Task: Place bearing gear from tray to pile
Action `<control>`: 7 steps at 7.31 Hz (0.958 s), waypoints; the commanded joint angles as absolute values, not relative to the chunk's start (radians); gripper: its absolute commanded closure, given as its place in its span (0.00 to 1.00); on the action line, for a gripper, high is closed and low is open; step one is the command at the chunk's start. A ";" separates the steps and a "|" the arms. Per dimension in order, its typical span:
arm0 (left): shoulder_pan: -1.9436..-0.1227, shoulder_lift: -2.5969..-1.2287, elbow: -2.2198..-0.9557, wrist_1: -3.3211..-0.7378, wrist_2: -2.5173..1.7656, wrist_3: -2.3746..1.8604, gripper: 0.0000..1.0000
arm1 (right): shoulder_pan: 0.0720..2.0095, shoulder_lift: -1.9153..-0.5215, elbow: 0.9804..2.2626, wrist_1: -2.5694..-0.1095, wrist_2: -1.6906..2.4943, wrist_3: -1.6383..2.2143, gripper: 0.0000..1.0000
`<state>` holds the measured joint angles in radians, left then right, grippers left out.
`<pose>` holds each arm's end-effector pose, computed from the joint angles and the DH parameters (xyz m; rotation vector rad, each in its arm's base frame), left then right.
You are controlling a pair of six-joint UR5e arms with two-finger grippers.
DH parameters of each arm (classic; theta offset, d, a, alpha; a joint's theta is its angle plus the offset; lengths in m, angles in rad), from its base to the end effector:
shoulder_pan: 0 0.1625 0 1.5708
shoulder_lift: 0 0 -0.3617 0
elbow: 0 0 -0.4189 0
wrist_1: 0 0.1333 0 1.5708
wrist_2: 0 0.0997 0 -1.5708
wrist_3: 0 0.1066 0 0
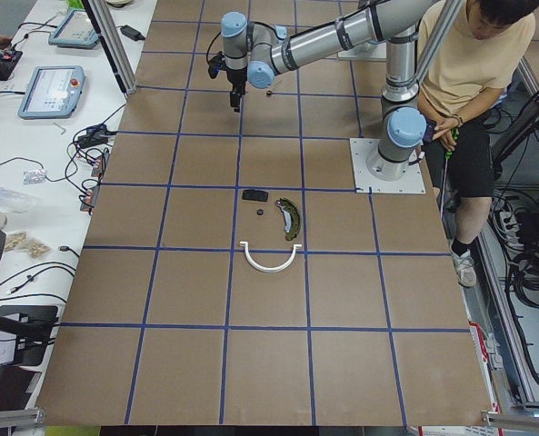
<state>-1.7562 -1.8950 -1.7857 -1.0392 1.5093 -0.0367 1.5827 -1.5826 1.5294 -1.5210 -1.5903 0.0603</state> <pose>-0.2432 -0.5380 0.1832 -0.2285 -3.0727 -0.0220 0.1373 -0.5125 0.4402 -0.0756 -3.1213 0.0064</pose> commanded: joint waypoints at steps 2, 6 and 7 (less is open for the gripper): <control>-1.885 -1.946 -1.805 -0.956 1.482 -0.145 0.00 | 1.583 -1.611 1.625 -1.733 -1.586 0.069 0.00; -1.939 -1.986 -1.882 -0.904 1.488 -0.195 0.00 | 1.583 -1.615 1.632 -1.726 -1.586 0.067 0.00; -1.944 -1.997 -1.903 -0.823 1.482 -0.204 0.00 | 1.583 -1.615 1.632 -1.727 -1.586 0.066 0.00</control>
<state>-1.9341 -1.9850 -1.8755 -0.8906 1.4858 -0.1955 1.5831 -1.6151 1.6287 -1.7281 -1.5861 0.0669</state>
